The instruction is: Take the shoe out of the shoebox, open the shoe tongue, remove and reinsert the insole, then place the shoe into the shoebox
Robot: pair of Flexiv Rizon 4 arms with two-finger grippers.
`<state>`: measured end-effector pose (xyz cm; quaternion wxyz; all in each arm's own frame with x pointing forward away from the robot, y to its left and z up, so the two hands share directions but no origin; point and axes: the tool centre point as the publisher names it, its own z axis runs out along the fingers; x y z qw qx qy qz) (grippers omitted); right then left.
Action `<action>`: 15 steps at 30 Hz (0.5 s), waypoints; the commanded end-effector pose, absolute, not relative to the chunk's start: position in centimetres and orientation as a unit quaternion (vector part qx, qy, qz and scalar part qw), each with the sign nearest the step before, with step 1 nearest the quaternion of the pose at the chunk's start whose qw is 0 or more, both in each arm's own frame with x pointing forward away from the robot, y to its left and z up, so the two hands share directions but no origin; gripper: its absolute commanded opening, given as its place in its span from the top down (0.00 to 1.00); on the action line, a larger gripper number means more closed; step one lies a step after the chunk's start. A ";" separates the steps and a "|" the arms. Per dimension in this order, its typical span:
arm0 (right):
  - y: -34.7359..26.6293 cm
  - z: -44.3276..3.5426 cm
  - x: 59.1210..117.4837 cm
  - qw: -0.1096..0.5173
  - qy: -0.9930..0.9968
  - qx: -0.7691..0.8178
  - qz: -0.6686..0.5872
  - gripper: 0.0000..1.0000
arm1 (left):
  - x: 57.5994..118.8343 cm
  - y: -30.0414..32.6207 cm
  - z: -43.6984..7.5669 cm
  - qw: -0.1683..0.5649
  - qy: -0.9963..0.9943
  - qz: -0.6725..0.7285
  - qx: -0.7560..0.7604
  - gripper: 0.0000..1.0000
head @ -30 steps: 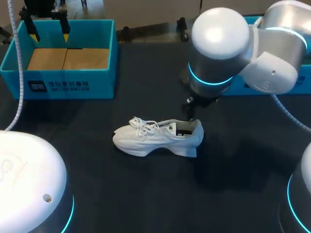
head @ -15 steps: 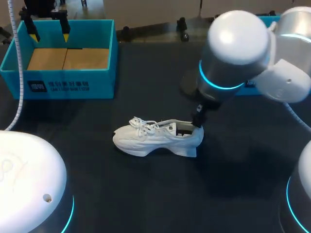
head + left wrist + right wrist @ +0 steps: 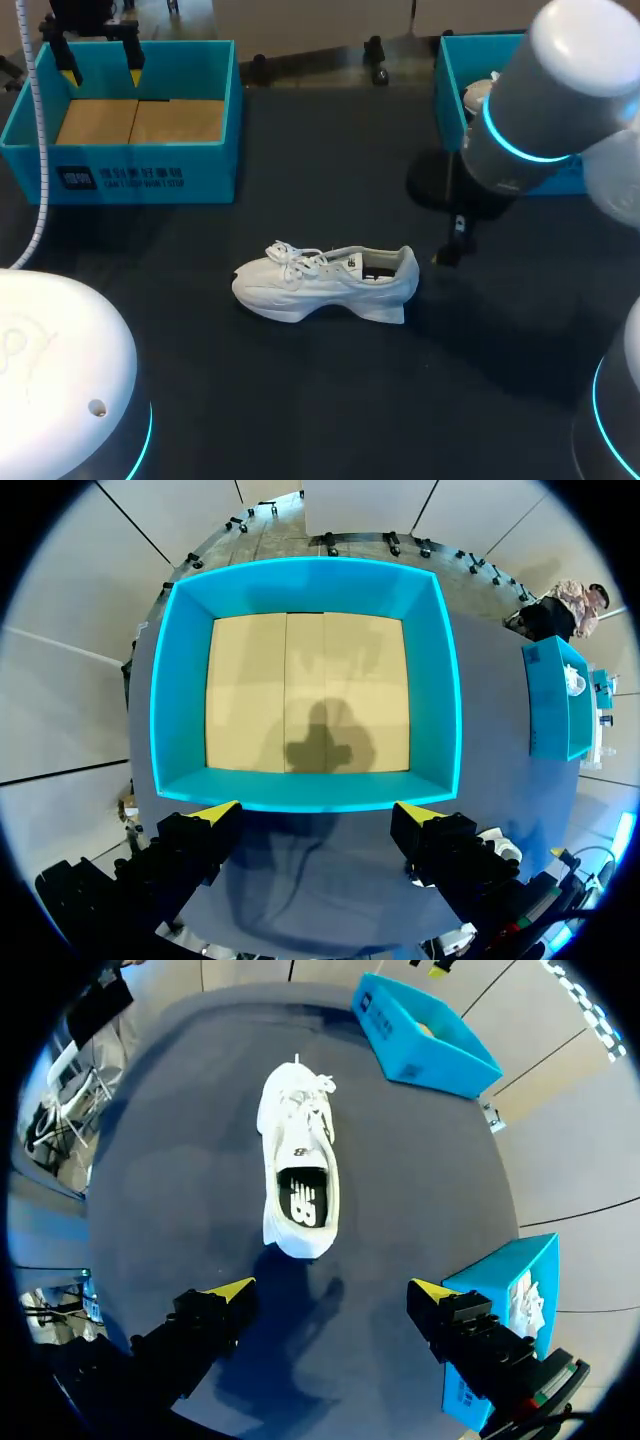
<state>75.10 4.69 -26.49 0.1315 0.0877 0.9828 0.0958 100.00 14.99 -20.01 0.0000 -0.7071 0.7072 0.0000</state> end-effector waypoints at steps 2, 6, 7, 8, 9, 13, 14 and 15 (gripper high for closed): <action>3.9 -26.6 74.6 0.141 0.973 0.078 0.163 0.00 | 100.0 15.0 -20.0 0.000 0.707 0.000 -0.707 0.00; 3.9 -26.6 74.6 0.141 0.973 0.078 0.163 0.00 | 100.0 15.0 -20.0 0.000 0.707 0.000 -0.707 0.00; 3.9 -26.6 74.6 0.141 0.973 0.078 0.163 0.00 | 100.0 15.0 -20.0 0.000 0.707 0.000 -0.707 0.00; 3.9 -26.6 74.6 0.141 0.973 0.078 0.163 0.00 | 100.0 15.0 -20.0 0.000 0.707 0.000 -0.707 0.00; 3.7 -27.0 74.3 0.142 0.970 0.070 0.186 0.00 | 100.0 15.0 -20.0 0.000 0.707 0.000 -0.707 0.00; 3.1 -28.1 73.8 0.135 0.964 0.040 0.224 0.00 | 100.0 15.0 -20.0 0.000 0.707 0.000 -0.707 0.00; 2.7 -28.5 73.7 0.132 0.963 0.036 0.234 0.00 | 100.0 15.0 -20.0 0.000 0.707 0.000 -0.707 0.00; 2.4 -28.7 73.6 0.128 0.962 0.031 0.239 0.00 | 100.0 15.0 -20.0 0.000 0.707 0.000 -0.707 0.00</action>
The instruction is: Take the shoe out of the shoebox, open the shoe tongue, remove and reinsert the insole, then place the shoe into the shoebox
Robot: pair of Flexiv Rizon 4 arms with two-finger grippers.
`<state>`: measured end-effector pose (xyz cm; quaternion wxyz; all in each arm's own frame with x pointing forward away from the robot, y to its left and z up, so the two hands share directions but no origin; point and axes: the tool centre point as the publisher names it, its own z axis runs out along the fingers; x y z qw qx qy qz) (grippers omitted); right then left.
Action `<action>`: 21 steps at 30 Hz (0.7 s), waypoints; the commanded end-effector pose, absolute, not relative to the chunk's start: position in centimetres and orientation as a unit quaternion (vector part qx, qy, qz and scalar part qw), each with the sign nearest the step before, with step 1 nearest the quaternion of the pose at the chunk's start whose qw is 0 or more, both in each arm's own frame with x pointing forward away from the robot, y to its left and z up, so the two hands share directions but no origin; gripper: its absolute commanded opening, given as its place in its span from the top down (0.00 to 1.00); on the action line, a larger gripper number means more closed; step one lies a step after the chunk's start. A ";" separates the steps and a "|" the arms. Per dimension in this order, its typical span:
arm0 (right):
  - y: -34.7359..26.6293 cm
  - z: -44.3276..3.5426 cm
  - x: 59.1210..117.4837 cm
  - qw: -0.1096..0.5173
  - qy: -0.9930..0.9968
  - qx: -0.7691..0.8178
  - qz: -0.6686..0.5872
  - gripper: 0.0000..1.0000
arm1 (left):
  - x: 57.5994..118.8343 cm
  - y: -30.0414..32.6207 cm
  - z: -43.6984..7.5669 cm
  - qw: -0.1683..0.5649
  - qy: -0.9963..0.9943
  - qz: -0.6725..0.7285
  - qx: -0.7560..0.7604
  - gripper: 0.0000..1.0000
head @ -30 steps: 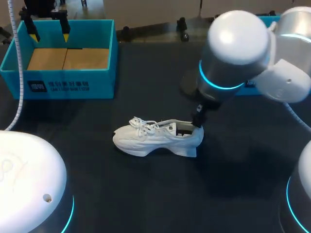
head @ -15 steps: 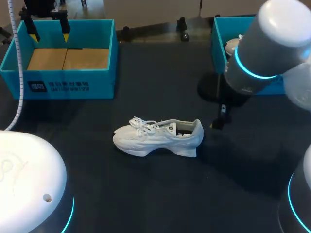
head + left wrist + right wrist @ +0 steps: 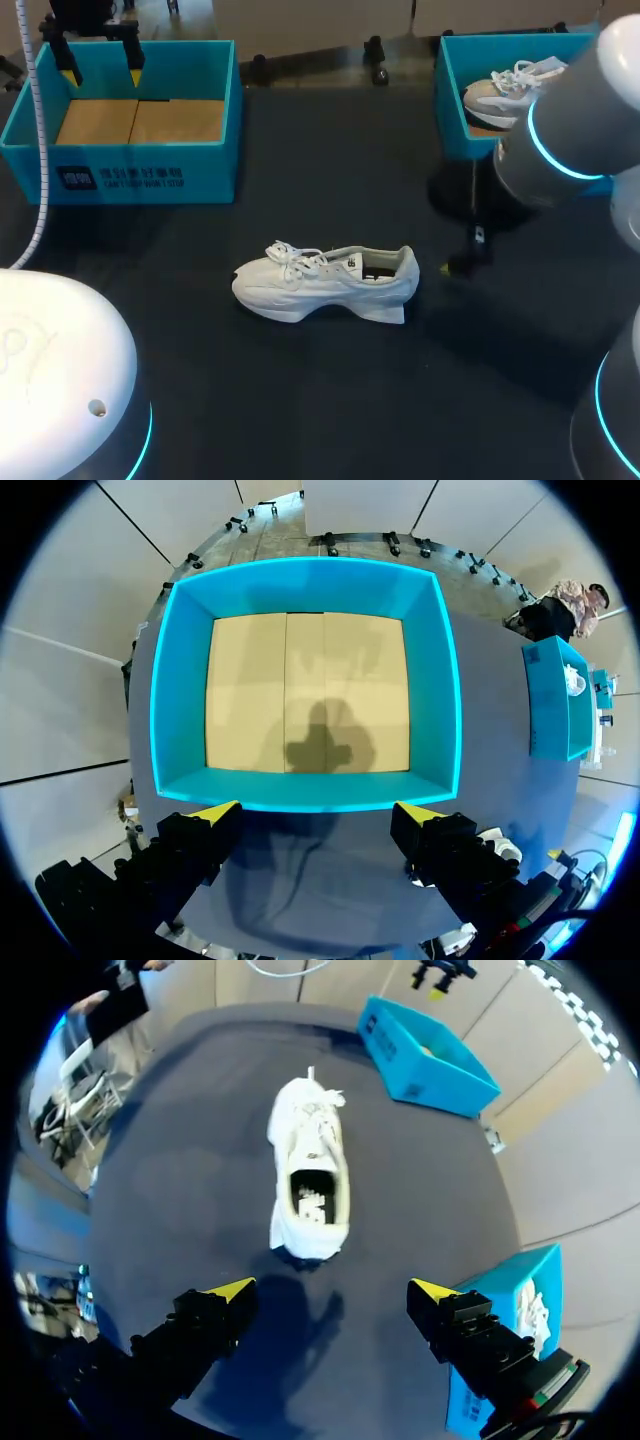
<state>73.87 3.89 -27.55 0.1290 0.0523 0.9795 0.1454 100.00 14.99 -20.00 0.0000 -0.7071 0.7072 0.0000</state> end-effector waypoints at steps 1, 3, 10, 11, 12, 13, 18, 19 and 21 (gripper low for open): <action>2.2 -28.9 73.5 0.130 0.961 0.024 0.242 0.00 | 100.0 15.0 -20.0 0.000 0.707 0.000 -0.707 0.00; 1.9 -29.4 73.4 0.130 0.957 0.020 0.259 0.00 | 100.0 15.0 -20.0 0.000 0.707 0.000 -0.707 0.00; 0.7 -31.4 73.3 0.118 0.951 0.003 0.285 0.00 | 100.0 15.0 -20.0 0.000 0.707 0.000 -0.707 0.00; 0.6 -31.7 73.3 0.115 0.951 0.006 0.289 0.00 | 100.0 15.0 -20.0 0.000 0.707 0.000 -0.707 0.00; 0.5 -32.0 73.3 0.113 0.950 0.007 0.291 0.00 | 100.0 15.0 -20.0 0.000 0.707 0.000 -0.707 0.00; 0.4 -32.2 73.3 0.113 0.948 0.008 0.297 0.00 | 100.0 15.0 -20.0 0.000 0.707 0.000 -0.707 0.00; 0.4 -33.1 73.9 0.122 0.934 0.011 0.335 0.00 | 100.0 15.0 -20.0 0.000 0.707 0.000 -0.707 0.00; 0.4 -33.2 74.0 0.127 0.929 0.017 0.346 0.00 | 100.0 15.0 -20.0 0.000 0.707 0.000 -0.707 0.00; 0.4 -33.6 74.2 0.121 0.926 0.013 0.356 0.00 | 100.0 15.0 -20.0 0.000 0.707 0.000 -0.707 0.00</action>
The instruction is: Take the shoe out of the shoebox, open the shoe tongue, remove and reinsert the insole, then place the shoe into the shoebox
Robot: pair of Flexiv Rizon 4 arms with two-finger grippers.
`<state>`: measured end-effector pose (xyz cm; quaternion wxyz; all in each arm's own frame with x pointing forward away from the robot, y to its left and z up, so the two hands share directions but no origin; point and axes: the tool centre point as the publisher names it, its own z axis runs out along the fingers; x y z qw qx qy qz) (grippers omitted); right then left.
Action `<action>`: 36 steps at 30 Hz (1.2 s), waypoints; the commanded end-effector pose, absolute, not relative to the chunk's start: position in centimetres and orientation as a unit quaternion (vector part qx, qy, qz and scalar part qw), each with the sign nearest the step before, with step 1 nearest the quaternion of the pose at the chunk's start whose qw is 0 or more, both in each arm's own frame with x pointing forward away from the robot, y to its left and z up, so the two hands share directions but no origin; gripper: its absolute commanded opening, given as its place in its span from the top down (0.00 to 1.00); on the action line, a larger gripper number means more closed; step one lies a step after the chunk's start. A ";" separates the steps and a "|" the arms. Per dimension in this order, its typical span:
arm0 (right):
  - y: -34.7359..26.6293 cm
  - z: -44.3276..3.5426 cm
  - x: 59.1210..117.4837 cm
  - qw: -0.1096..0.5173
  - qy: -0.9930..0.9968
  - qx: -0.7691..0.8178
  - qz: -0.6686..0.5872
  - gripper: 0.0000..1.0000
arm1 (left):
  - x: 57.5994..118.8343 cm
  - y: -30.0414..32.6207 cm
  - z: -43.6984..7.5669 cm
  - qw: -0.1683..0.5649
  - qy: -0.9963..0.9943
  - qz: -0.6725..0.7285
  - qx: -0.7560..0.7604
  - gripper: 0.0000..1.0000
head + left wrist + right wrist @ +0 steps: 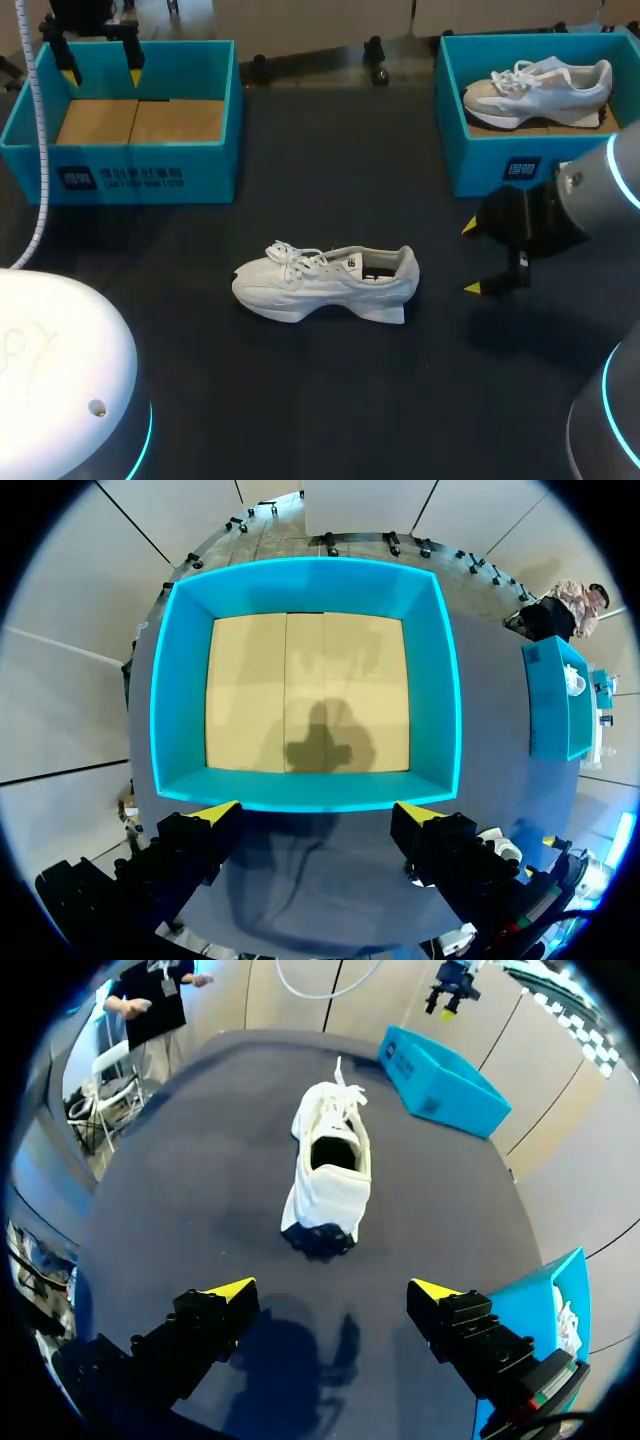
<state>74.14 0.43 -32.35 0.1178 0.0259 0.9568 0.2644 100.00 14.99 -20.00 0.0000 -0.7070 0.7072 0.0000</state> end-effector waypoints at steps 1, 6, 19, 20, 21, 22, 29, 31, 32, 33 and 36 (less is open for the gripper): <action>0.4 -33.8 74.3 0.120 0.926 0.013 0.357 0.00 | 100.0 15.0 -20.0 0.000 0.707 0.000 -0.707 0.00; 0.4 -34.6 74.9 0.122 0.912 0.014 0.392 0.00 | 100.0 15.0 -20.0 0.000 0.707 0.000 -0.707 0.00; 0.6 -36.6 75.4 0.110 0.911 0.019 0.397 0.00 | 100.0 15.0 -20.0 0.000 0.707 0.000 -0.707 0.00; 0.6 -36.6 75.4 0.110 0.911 0.019 0.397 0.00 | 100.0 15.0 -20.0 0.000 0.707 0.000 -0.707 0.00; 0.6 -36.6 75.4 0.110 0.911 0.019 0.397 0.00 | 100.0 15.0 -20.0 0.000 0.707 0.000 -0.707 0.00; 0.6 -36.6 75.4 0.110 0.911 0.019 0.397 0.00 | 100.0 15.0 -20.0 0.000 0.707 0.000 -0.707 0.00; 0.6 -36.6 75.4 0.110 0.911 0.019 0.397 0.00 | 100.0 15.0 -20.0 0.000 0.707 0.000 -0.707 0.00; 0.6 -36.6 75.4 0.110 0.911 0.019 0.397 0.00 | 100.0 15.0 -20.0 0.000 0.707 0.000 -0.707 0.00; 0.6 -36.6 75.4 0.110 0.911 0.019 0.397 0.00 | 100.0 15.0 -20.0 0.000 0.707 0.000 -0.707 0.00; 0.6 -36.6 75.4 0.110 0.911 0.019 0.397 0.00 | 100.0 15.0 -20.0 0.000 0.707 0.000 -0.707 0.00; 0.6 -36.6 75.4 0.110 0.911 0.019 0.397 0.00 | 100.0 15.0 -20.0 0.000 0.707 0.000 -0.707 0.00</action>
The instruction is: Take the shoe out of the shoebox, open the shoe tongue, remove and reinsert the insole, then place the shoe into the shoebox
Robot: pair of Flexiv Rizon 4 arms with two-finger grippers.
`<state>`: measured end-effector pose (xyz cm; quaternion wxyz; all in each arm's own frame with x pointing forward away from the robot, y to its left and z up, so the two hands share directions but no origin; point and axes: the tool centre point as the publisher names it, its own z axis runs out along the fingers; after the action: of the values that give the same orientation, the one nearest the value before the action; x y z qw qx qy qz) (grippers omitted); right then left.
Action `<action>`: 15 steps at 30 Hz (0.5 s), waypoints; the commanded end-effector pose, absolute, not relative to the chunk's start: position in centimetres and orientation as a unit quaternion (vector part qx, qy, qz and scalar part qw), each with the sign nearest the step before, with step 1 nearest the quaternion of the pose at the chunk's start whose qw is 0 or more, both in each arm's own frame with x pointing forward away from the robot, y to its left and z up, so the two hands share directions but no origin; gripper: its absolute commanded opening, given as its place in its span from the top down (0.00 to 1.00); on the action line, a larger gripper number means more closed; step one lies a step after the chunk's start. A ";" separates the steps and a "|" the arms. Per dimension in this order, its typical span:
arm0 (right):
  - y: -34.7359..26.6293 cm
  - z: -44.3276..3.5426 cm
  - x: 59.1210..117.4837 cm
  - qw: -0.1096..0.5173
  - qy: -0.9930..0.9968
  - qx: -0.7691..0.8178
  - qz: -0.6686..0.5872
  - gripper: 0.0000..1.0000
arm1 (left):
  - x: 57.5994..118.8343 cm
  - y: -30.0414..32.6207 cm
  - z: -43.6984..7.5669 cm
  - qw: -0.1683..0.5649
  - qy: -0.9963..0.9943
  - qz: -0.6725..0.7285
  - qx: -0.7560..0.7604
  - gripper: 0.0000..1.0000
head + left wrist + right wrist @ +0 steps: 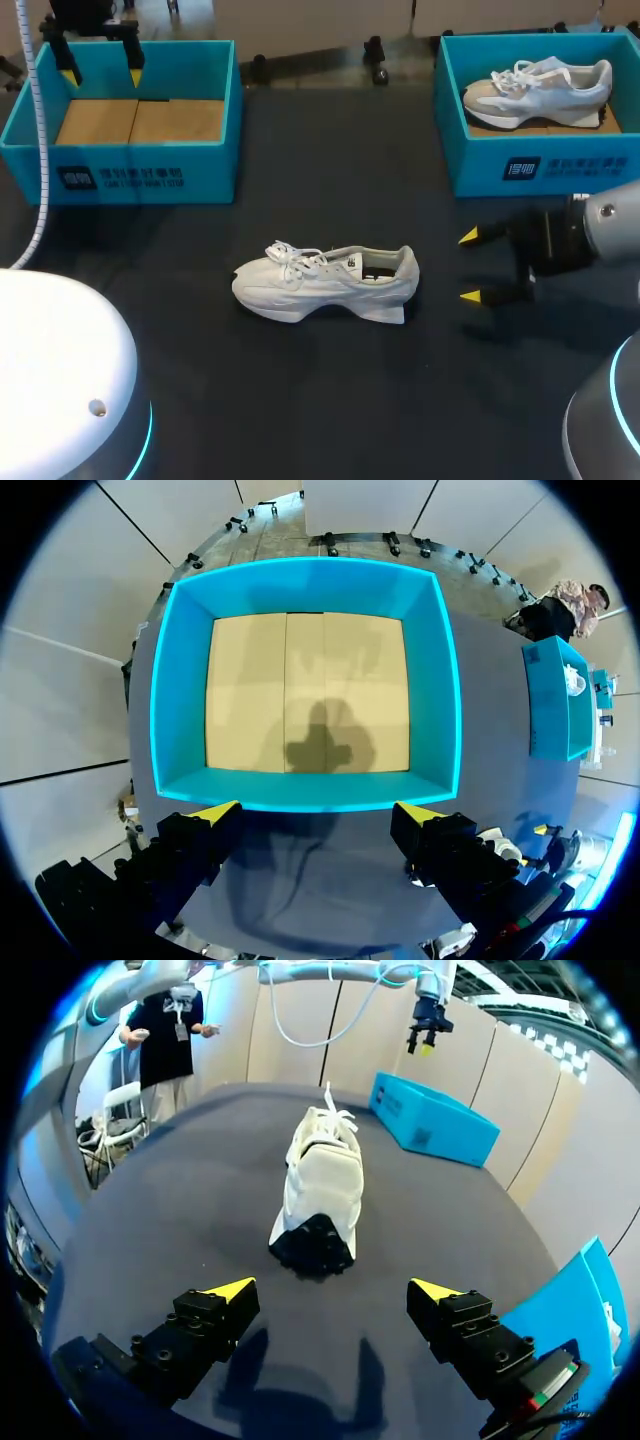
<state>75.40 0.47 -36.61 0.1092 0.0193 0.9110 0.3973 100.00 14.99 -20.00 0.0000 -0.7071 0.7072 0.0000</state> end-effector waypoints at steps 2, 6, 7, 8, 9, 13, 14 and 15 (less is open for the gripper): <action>0.8 -37.0 75.5 0.115 0.905 0.021 0.410 0.00 | 100.0 15.0 -20.0 0.000 0.707 0.000 -0.707 0.00; 1.4 -37.2 76.2 0.115 0.906 0.029 0.405 0.00 | 100.0 15.0 -20.0 0.000 0.707 0.000 -0.707 0.00; 1.6 -37.2 76.3 0.117 0.907 0.035 0.404 0.00 | 100.0 15.0 -20.0 0.000 0.707 0.000 -0.707 0.00; 1.8 -37.2 76.5 0.116 0.908 0.034 0.402 0.00 | 100.0 15.0 -20.0 0.000 0.707 0.000 -0.707 0.00; 1.9 -37.3 76.6 0.116 0.908 0.035 0.400 0.00 | 100.0 15.0 -20.0 0.000 0.707 0.000 -0.707 0.00; 2.9 -38.2 77.2 0.102 0.907 0.048 0.406 0.00 | 100.0 15.0 -20.0 0.000 0.707 0.000 -0.707 0.00; 3.2 -38.4 77.3 0.101 0.907 0.050 0.406 0.00 | 100.0 15.0 -20.0 0.000 0.707 0.000 -0.707 0.00; 3.4 -38.5 77.4 0.095 0.907 0.054 0.407 0.00 | 100.0 15.0 -20.0 0.000 0.707 0.000 -0.707 0.00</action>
<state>76.22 2.23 -37.58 0.1014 0.0512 0.9050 0.4099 100.00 14.99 -20.01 0.0000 -0.7070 0.7072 0.0000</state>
